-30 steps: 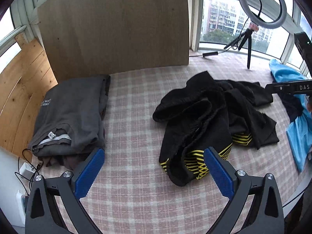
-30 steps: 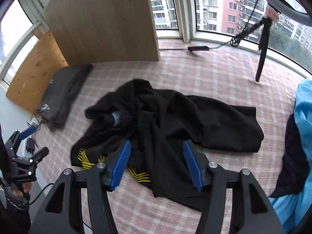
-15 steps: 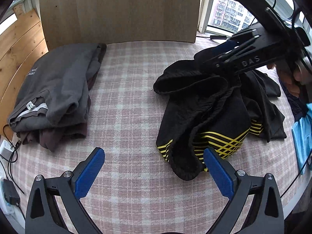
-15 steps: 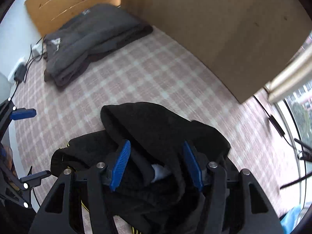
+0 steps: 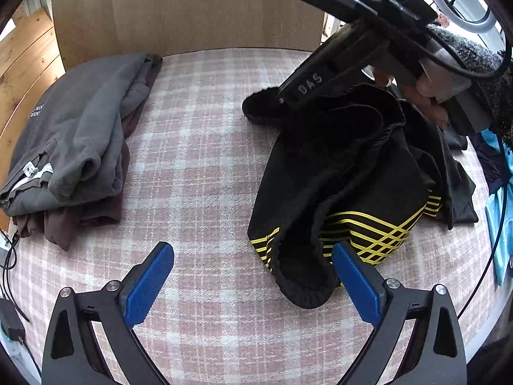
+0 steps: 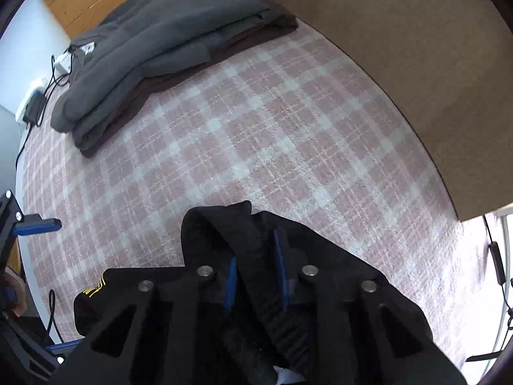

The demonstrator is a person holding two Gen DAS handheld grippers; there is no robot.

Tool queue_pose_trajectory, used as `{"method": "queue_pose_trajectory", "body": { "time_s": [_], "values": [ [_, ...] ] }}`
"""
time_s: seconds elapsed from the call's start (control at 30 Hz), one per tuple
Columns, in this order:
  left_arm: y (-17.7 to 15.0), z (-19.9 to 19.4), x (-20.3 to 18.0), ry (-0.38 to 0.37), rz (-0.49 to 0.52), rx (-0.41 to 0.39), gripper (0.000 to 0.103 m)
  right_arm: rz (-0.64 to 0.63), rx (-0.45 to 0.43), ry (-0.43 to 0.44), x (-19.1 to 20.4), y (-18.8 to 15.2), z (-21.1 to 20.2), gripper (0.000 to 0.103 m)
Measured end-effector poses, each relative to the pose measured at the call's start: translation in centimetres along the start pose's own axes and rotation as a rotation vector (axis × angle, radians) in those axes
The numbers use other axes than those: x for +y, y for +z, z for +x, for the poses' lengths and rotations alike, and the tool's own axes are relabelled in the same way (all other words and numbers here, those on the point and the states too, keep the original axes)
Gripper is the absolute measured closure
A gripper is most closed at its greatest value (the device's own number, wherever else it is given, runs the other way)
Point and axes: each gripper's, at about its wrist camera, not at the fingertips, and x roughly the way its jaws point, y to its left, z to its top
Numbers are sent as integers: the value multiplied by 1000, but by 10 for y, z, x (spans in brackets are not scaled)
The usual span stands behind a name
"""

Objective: Fold clothes
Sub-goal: 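Grasp the shorts waistband with the left gripper while the right gripper holds another edge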

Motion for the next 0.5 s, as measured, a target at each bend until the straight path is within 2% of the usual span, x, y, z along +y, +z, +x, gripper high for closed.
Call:
{"method": "queue_pose_trajectory", "body": {
  "time_s": [0.13, 0.3, 0.4, 0.5],
  "values": [
    [-2, -7, 13, -38, -46, 1, 13, 95, -92, -15, -26, -12, -24, 97],
    [-8, -10, 33, -33, -123, 3, 13, 232, -183, -34, -61, -34, -55, 97],
    [-7, -2, 39, -58, -149, 26, 15, 270, -191, -44, -74, -39, -63, 97],
    [-4, 3, 30, -88, -121, 40, 15, 268, -180, -52, -78, -43, -64, 97]
  ]
}}
